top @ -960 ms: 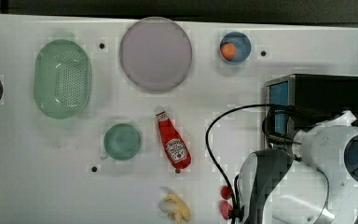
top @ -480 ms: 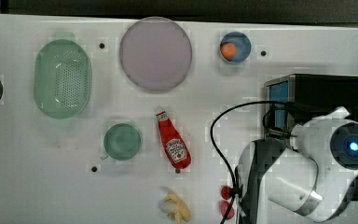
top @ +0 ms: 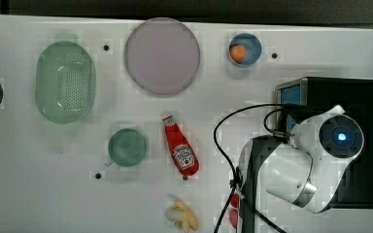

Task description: Flap open oven.

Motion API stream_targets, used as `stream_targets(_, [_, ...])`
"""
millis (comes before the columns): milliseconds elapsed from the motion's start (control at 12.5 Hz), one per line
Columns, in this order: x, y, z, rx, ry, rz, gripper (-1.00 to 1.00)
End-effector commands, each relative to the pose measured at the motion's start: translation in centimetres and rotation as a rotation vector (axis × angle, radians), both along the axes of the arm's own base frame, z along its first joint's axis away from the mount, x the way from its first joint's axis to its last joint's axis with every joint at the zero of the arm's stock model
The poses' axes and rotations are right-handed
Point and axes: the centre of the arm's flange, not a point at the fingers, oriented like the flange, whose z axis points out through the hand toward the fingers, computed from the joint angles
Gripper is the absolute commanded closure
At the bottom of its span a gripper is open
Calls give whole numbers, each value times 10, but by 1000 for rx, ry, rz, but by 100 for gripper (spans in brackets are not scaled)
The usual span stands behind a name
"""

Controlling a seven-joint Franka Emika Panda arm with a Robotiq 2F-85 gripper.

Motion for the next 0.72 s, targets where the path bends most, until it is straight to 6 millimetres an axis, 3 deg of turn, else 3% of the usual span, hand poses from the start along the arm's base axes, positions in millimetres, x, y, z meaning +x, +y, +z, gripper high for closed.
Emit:
stream_targets(80, [9, 8, 4, 3, -11, 66, 65])
stream_targets(320, [14, 25, -1, 8, 1, 94, 65])
stream_targets(720, [26, 81, -20, -97, 63, 137, 65])
